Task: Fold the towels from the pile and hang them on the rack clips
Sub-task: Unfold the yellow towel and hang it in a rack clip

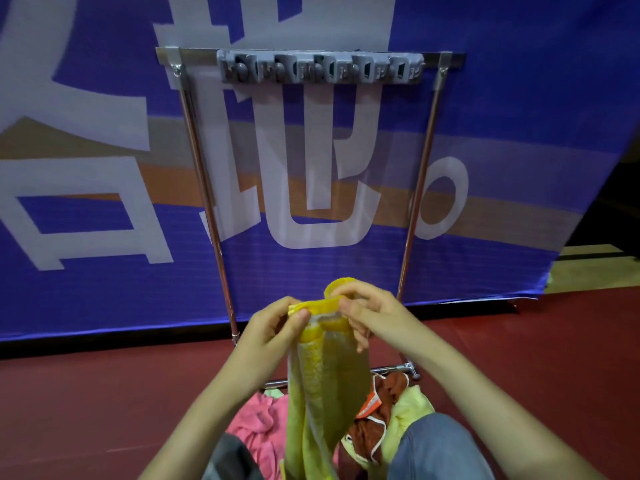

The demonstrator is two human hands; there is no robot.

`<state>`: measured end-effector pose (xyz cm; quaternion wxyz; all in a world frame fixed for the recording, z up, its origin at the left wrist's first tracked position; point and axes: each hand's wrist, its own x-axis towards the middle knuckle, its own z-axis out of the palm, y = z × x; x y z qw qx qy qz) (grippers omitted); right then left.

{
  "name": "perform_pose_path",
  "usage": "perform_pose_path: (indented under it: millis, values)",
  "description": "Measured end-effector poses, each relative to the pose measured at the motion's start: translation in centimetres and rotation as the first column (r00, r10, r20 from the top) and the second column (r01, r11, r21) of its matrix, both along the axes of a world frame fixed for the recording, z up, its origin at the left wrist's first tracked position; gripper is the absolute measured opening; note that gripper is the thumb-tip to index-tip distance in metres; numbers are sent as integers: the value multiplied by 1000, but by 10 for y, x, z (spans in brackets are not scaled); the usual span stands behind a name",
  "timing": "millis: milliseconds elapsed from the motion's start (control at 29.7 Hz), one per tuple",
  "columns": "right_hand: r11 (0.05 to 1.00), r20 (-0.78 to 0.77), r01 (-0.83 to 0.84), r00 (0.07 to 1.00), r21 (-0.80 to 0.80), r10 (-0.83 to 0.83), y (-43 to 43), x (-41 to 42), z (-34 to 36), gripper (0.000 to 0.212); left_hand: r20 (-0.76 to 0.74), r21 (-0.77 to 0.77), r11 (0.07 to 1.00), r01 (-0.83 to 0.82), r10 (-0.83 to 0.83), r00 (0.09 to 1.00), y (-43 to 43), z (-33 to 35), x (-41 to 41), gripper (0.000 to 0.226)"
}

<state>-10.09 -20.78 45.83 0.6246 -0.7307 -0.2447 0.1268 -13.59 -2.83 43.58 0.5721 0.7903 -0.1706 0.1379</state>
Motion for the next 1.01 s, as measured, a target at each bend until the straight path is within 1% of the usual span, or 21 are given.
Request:
perform_pose_path:
  millis: [135,202,269,303,404,438,505,572,673,741,774,842,875,909,976,1010]
  values:
    - [982,0,-111,994,-156,112,-10,11,3,8,-26,-1,999,42,-42,999,7,4,-1,38]
    - [959,-15,-147,989,-244,147,-15,16,3,10,-29,8,999,40,-40,999,9,4,-1,41]
    - [929,-29,-141,990,-343,139,-22,20,-2,19,-32,12,1000,27,-27,999,12,4,0,43]
    - [911,-33,-135,991,-390,132,-27,22,-5,23,-37,8,1000,17,-16,999,14,5,0,40]
    - [875,-24,-100,995,-474,101,-43,28,-15,24,-64,-1,999,-34,34,997,24,5,2,32]
    - [875,0,-81,996,-477,93,-48,30,-17,23,-78,8,999,-48,48,996,27,5,3,31]
    - [875,106,-14,992,-484,75,-56,32,-16,20,-102,50,996,-70,75,992,32,4,6,29]
    - [886,216,67,976,-459,39,-59,32,-13,12,-113,96,991,-95,105,988,35,5,10,29]
    - [925,321,163,946,-343,-48,-55,29,1,11,-69,150,978,-144,155,985,36,15,16,34]
    - [948,391,238,909,-210,-142,-50,26,21,14,-6,169,968,-186,190,982,37,32,21,29]
    - [955,427,272,882,-117,-199,-47,24,33,18,27,168,963,-209,207,978,38,42,25,24]
    - [950,461,300,834,85,-304,-44,24,58,26,87,112,965,-236,228,970,41,62,31,20]
    - [940,453,306,824,151,-341,-43,27,68,25,102,77,968,-237,229,968,42,71,34,19]
    - [931,447,324,817,168,-365,-42,31,74,23,106,54,971,-234,227,968,43,74,38,19]
    - [915,434,391,810,101,-394,-37,40,75,19,63,73,970,-232,228,972,41,72,43,17]
    - [905,405,420,817,71,-411,-37,43,71,18,28,83,969,-234,232,972,37,68,42,20]
